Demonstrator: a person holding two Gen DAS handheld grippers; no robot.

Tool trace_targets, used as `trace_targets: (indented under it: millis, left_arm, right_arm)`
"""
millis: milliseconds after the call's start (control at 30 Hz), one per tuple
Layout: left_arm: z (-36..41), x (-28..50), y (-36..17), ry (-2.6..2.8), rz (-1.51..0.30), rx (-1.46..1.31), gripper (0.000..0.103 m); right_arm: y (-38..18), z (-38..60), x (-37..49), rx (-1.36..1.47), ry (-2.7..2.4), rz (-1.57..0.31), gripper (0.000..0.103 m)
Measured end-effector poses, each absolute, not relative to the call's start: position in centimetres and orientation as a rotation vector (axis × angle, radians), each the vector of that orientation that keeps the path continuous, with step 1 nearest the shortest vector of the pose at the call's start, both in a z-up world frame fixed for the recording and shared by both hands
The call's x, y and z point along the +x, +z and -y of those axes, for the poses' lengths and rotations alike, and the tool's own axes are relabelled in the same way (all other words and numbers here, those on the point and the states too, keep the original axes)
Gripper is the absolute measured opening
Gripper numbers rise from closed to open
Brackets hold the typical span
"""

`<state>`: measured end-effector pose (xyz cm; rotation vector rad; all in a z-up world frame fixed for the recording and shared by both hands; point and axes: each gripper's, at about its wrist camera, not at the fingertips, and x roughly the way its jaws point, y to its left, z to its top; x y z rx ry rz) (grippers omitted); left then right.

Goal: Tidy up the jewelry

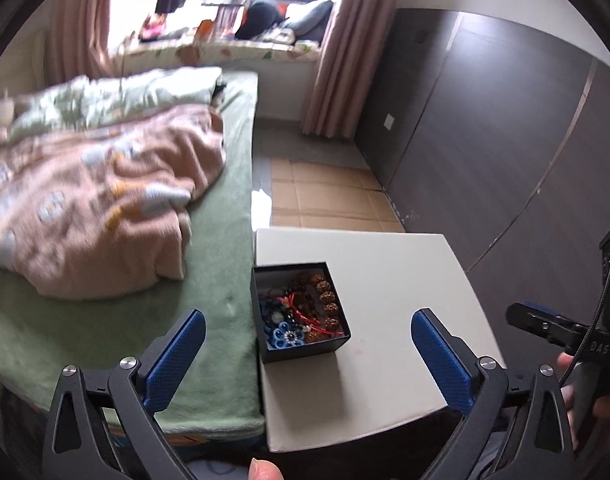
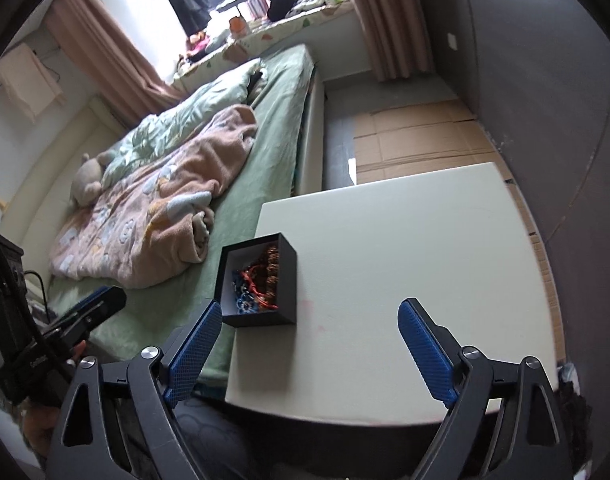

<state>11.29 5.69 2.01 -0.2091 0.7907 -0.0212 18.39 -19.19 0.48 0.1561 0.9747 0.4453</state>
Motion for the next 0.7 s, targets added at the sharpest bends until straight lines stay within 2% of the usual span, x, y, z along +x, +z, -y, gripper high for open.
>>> trace_targets:
  millis: [267, 333, 700]
  left_arm:
    - [-3.8, 8.2, 3.7, -0.031, -0.738, -0.133, 0.103]
    - [-3.5, 7.5, 4.1, -0.034, -0.729, -0.122, 0.103]
    - [-2.3, 2.9, 5.5, -0.010, -0.668, -0.025, 0.103]
  right_arm:
    - [2.0, 23.0, 14.5, 0.158, 0.437, -0.935, 0.095]
    - [2.7, 23.8, 13.6, 0.150, 0.429, -0.912, 0.103]
    - [4.1, 25.6, 9.8, 0.082, 0.349, -0.845, 0.103]
